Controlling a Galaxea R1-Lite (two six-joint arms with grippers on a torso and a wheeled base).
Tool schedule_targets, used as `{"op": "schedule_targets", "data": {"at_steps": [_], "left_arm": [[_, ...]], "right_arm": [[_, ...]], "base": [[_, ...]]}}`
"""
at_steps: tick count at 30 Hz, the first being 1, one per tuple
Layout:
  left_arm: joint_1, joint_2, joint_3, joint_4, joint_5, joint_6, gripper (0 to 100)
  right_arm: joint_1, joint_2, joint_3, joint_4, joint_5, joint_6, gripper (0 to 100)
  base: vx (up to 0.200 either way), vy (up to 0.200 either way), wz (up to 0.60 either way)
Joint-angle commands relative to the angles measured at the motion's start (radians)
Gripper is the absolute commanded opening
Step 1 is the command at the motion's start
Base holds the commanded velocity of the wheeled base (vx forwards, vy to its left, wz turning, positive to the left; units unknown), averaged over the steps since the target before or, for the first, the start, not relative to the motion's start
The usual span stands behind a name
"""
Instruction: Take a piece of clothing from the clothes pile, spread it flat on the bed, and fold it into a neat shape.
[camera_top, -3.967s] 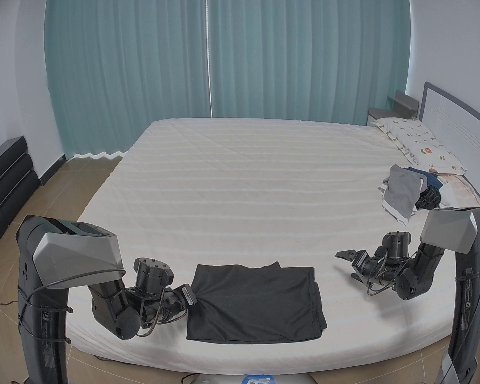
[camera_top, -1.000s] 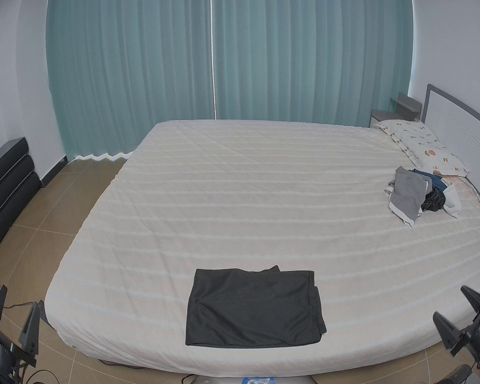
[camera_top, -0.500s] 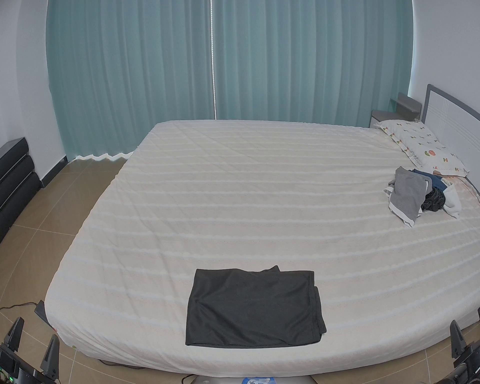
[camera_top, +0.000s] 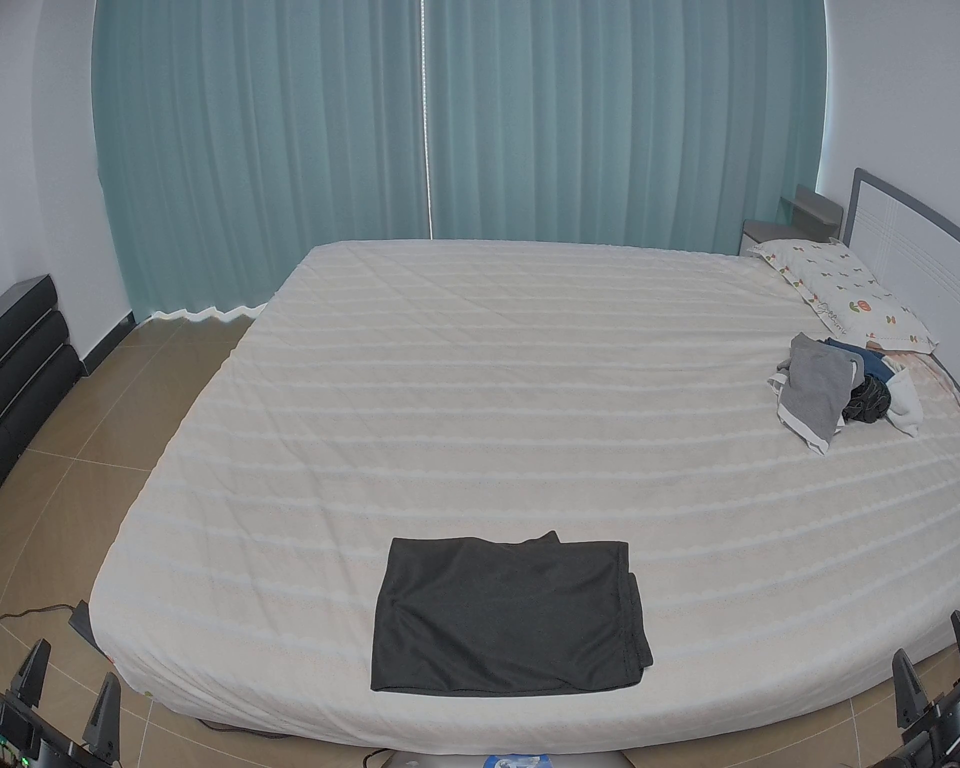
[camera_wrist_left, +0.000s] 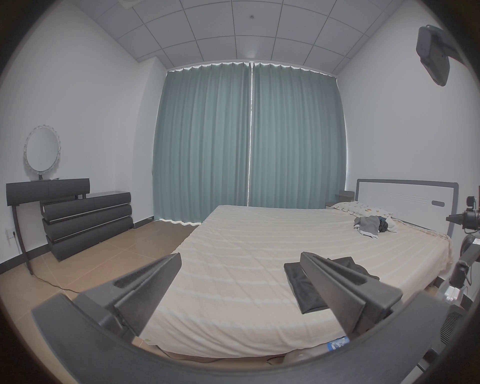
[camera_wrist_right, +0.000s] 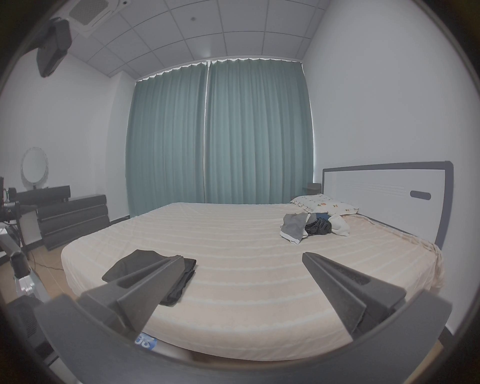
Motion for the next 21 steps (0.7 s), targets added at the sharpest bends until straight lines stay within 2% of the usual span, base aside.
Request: {"op": "schedule_targets", "data": {"at_steps": [1,3,5,21], "left_arm": [[0.0,-0.005,0.015,0.0,0.0,-0.001,100],[0.0,-0.005,0.015,0.0,0.0,-0.001,100],[0.0,-0.005,0.015,0.0,0.0,-0.002,100],[0.0,-0.005,0.015,0.001,0.002,0.011,100]], "right_arm": [[-0.001,-0.009,0.003,-0.002,0.024,-0.013,100],[0.001,-0.009,0.03,-0.007,0.061,-0.024,100],[0.004,-0.009,0.036,-0.021,0.068,-0.021,100],[0.004,-0.011,0.039,-0.029,0.065,-0.001,100]], "base": [[0.0,0.0,0.0],[0.0,0.0,0.0],[0.0,0.0,0.0],[0.0,0.0,0.0]]}}
